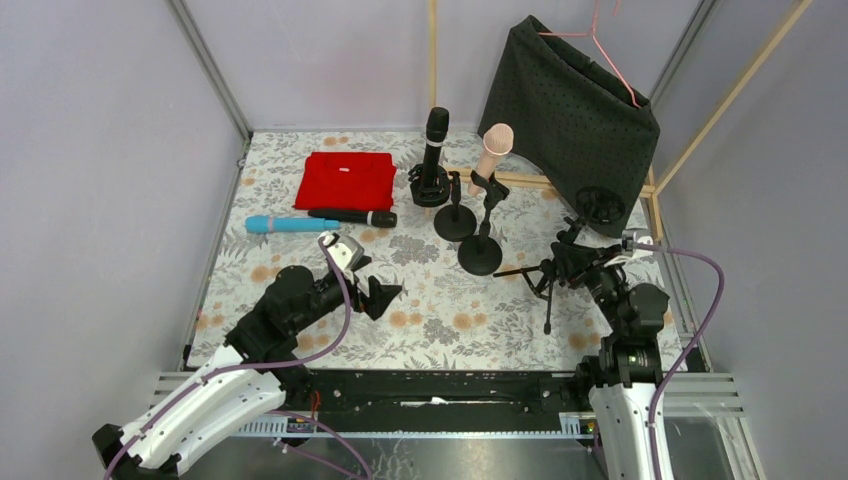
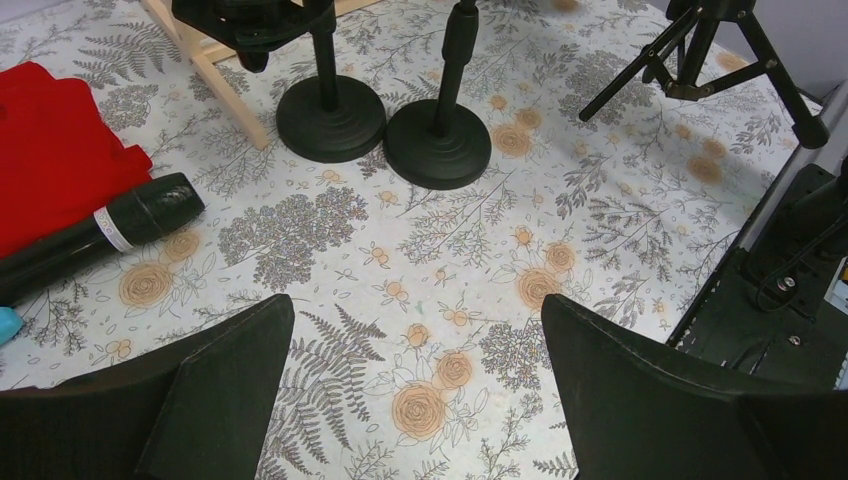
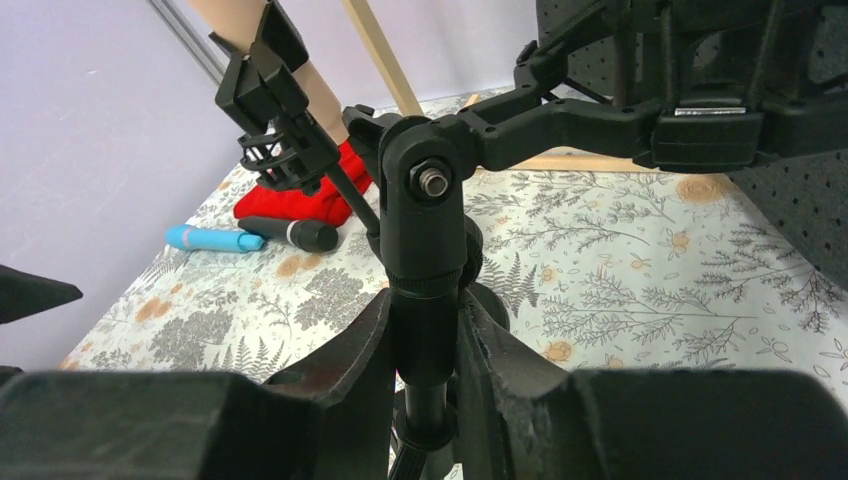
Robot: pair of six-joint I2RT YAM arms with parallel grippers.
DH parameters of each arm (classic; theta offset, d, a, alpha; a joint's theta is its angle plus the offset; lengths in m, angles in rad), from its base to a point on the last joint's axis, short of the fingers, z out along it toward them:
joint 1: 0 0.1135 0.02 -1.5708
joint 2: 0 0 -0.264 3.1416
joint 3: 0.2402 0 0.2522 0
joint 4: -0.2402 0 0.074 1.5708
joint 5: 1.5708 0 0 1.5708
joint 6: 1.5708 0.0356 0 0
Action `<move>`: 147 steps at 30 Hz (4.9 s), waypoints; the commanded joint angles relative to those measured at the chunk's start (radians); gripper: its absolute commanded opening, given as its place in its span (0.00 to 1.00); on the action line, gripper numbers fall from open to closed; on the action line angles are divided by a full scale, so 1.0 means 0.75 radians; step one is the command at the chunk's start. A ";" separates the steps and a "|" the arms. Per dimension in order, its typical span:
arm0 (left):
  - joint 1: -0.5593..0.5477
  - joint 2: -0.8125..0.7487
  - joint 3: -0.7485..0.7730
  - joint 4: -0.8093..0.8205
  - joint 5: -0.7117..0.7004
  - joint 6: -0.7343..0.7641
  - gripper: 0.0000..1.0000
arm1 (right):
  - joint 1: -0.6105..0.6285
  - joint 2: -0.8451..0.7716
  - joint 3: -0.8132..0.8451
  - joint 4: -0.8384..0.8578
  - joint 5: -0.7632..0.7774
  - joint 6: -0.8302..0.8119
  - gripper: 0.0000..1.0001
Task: Attach the microphones to the stand
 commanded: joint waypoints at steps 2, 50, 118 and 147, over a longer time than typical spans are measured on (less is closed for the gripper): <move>0.000 0.003 0.045 0.019 -0.017 -0.006 0.99 | 0.002 -0.090 -0.073 0.286 -0.058 0.007 0.00; 0.000 0.027 0.055 -0.012 -0.088 0.003 0.99 | 1.531 0.362 -0.277 0.707 0.785 -0.569 0.00; 0.003 0.116 0.330 -0.576 -1.315 -0.944 0.99 | 1.597 0.772 -0.197 0.872 0.994 -0.465 0.87; 1.284 1.396 0.783 -0.301 -0.612 -1.446 0.98 | 1.597 0.818 0.038 0.101 1.225 0.155 0.88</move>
